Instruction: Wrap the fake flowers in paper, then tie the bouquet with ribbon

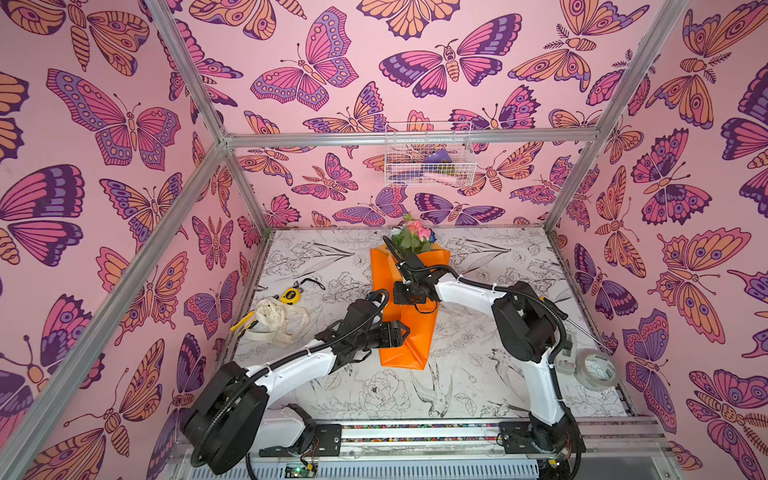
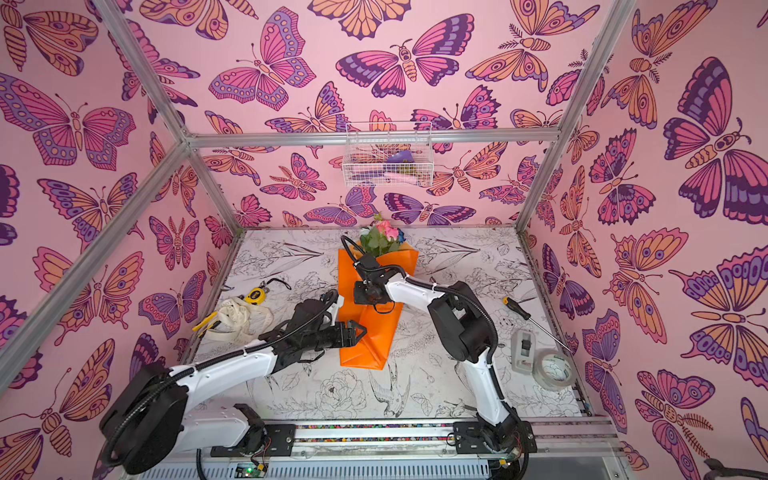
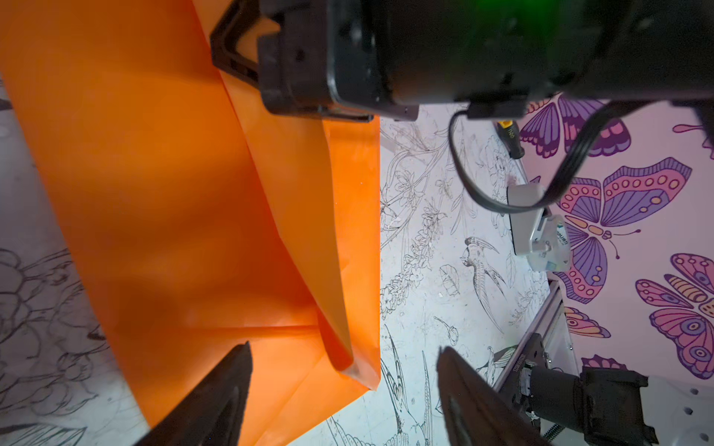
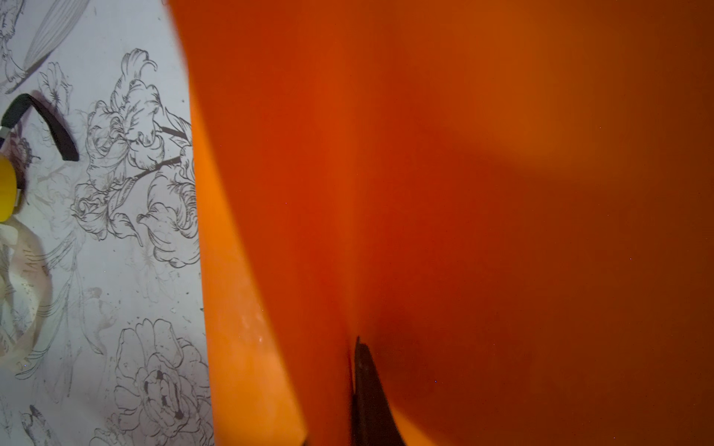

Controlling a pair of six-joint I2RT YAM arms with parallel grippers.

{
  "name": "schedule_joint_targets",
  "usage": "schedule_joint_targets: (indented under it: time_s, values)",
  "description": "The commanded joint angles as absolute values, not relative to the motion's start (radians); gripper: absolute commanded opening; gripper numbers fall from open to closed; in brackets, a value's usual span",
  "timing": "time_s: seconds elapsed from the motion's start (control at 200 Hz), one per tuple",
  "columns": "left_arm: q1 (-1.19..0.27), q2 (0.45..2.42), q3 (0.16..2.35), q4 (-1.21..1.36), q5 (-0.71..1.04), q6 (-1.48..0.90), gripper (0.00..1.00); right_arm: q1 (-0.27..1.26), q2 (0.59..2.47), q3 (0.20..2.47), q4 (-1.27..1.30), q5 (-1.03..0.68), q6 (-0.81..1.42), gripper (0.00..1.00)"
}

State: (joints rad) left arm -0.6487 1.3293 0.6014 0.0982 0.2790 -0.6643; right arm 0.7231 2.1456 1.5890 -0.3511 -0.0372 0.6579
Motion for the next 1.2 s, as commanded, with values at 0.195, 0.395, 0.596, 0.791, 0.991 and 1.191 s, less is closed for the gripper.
schedule_joint_targets:
  time_s: [0.195,0.395,0.596,0.791,0.991,1.191]
  values:
    - [-0.657,1.423,0.633,0.061,0.213,-0.647,0.28,0.728,2.126,1.606,-0.356,-0.040,0.663,0.13]
    - [-0.654,1.428,0.598,0.056,0.157,-0.661,0.00,0.729,2.070,1.582,-0.354,-0.075,0.651,0.24]
    - [-0.643,1.463,0.584,0.054,0.141,-0.689,0.00,0.728,1.985,1.541,-0.347,-0.100,0.641,0.36]
    - [-0.615,1.478,0.557,0.083,0.150,-0.707,0.00,0.729,1.876,1.458,-0.345,-0.056,0.631,0.39]
    - [-0.588,1.506,0.524,0.143,0.181,-0.743,0.00,0.728,1.813,1.341,-0.330,-0.030,0.630,0.33]
    - [-0.576,1.542,0.516,0.175,0.215,-0.759,0.00,0.727,1.761,1.221,-0.229,-0.094,0.638,0.48]
